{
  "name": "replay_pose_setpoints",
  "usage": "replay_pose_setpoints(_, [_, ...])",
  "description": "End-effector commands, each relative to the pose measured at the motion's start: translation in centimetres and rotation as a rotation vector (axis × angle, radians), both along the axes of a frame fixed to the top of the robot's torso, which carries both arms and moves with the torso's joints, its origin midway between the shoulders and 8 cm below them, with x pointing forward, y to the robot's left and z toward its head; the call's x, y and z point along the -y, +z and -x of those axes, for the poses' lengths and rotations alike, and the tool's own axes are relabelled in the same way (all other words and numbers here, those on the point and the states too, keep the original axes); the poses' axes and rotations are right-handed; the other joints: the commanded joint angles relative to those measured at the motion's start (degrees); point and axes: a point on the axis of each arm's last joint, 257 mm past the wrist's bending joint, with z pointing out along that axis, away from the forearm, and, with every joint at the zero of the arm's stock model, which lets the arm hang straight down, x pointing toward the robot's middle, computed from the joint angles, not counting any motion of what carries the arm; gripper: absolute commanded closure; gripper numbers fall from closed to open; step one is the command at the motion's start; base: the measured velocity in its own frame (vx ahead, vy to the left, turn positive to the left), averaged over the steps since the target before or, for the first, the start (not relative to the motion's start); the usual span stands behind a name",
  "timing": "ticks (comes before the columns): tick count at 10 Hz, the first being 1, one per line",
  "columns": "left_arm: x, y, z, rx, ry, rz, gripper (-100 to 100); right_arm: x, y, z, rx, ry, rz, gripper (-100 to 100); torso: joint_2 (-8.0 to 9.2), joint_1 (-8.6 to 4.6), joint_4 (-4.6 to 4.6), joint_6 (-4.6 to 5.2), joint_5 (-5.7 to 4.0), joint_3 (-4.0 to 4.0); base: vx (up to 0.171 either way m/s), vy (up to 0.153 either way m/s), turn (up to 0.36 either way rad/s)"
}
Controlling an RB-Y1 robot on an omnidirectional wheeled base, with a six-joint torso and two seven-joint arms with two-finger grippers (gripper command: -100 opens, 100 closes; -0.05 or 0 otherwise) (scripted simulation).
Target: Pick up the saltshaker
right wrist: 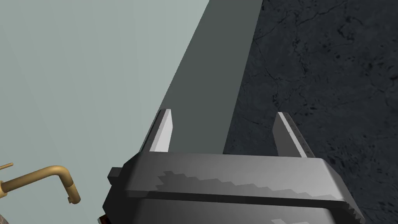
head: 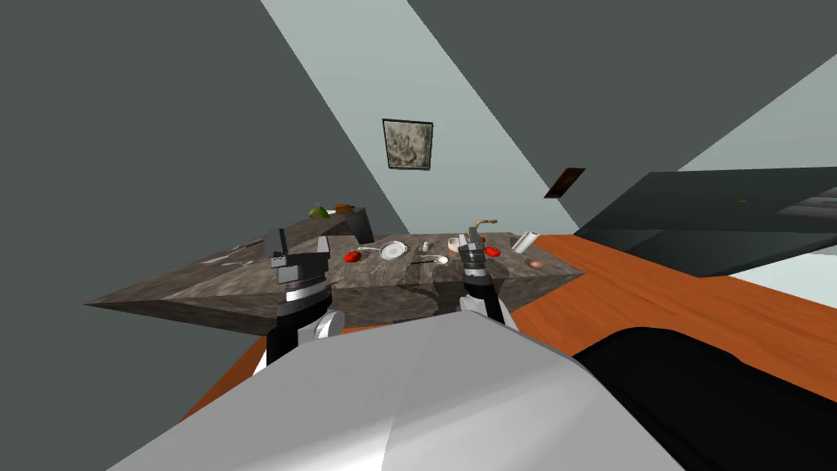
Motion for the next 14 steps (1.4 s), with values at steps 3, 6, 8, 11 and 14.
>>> replay_pose_setpoints(3, [0.0,0.0,0.0,0.0,0.0,0.0,0,0.0,-0.6,-0.5,-0.017,0.002,0.104,-100,0.04,-0.08,0.01,-0.01,-0.02,0.02,-0.014,-0.017,0.072])
replay_pose_setpoints(6, [0.0,0.0,0.0,0.0,0.0,0.0,0,0.5,-1.7,-1.4,-0.042,-0.009,0.232,-100,0.1,-0.14,0.02,-0.01,-0.03,0.05,-0.029,-0.026,0.12])
replay_pose_setpoints(8, [0.0,0.0,0.0,0.0,0.0,0.0,0,0.8,-2.2,-1.9,-0.054,-0.011,0.287,-100,0.11,-0.13,0.02,-0.02,-0.03,0.06,-0.028,-0.018,0.114])
replay_pose_setpoints(11, [0.0,0.0,0.0,0.0,0.0,0.0,0,1.6,-3.3,-2.9,-0.083,-0.022,0.389,-100,0.06,-0.05,0.01,-0.02,-0.01,0.03,-0.02,-0.002,0.118])
replay_pose_setpoints(14, [0.0,0.0,0.0,0.0,0.0,0.0,0,2.7,-4.6,-4.1,-0.121,-0.036,0.494,-100,0.06,-0.01,0.01,-0.02,0.0,0.03,-0.022,0.004,0.146])
